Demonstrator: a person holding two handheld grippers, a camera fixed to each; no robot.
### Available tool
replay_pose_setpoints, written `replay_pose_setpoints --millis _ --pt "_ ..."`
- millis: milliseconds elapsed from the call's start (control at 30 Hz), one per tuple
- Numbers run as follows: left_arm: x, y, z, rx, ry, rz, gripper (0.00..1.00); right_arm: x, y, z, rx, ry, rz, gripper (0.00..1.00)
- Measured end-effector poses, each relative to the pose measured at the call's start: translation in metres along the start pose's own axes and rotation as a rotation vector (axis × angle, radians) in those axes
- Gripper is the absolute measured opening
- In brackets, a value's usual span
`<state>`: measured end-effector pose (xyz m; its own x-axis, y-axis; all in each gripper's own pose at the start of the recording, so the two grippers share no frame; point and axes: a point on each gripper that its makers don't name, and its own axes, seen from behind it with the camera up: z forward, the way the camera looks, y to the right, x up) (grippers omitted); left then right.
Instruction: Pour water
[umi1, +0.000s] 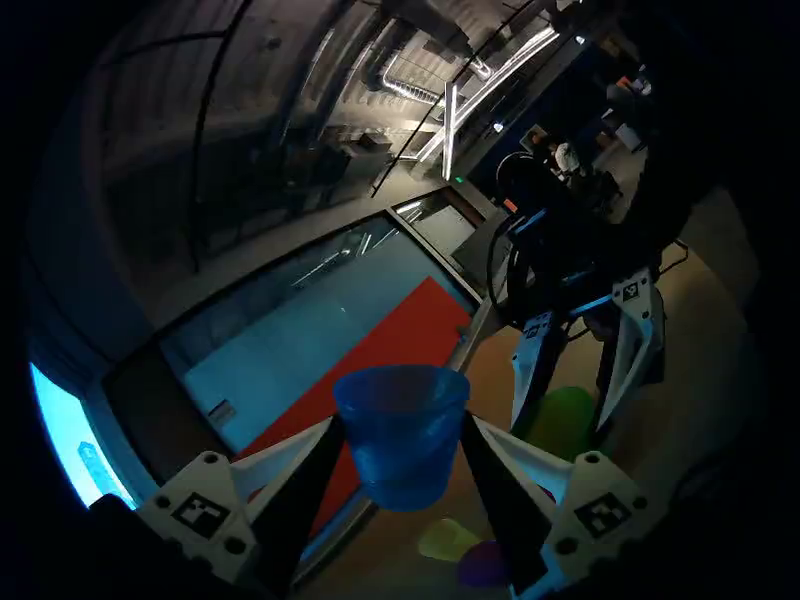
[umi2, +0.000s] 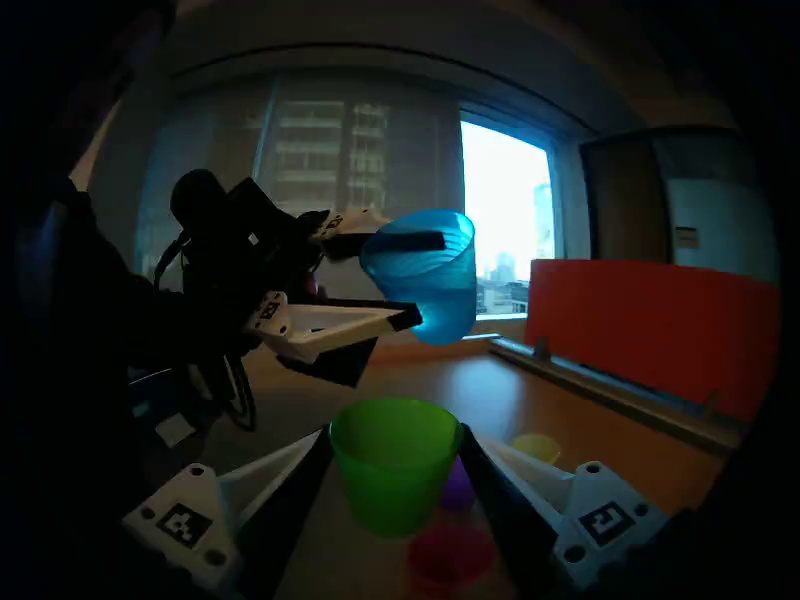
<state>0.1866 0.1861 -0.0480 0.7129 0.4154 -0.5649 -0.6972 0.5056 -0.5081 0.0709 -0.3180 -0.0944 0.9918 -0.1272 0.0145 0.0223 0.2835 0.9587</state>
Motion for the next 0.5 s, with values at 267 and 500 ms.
replay_pose_setpoints --millis 267,500 --pt "0.0038 0.0013 0.0014 0.001 0.007 0.024 0.82 0.0002 -0.0005 -0.0004 0.001 0.001 -0.002 0.92" --pt "0.0024 0.0031 0.0013 0.001 0.002 0.053 0.82 -0.0010 -0.0010 -0.0017 0.001 0.000 0.000 0.92"
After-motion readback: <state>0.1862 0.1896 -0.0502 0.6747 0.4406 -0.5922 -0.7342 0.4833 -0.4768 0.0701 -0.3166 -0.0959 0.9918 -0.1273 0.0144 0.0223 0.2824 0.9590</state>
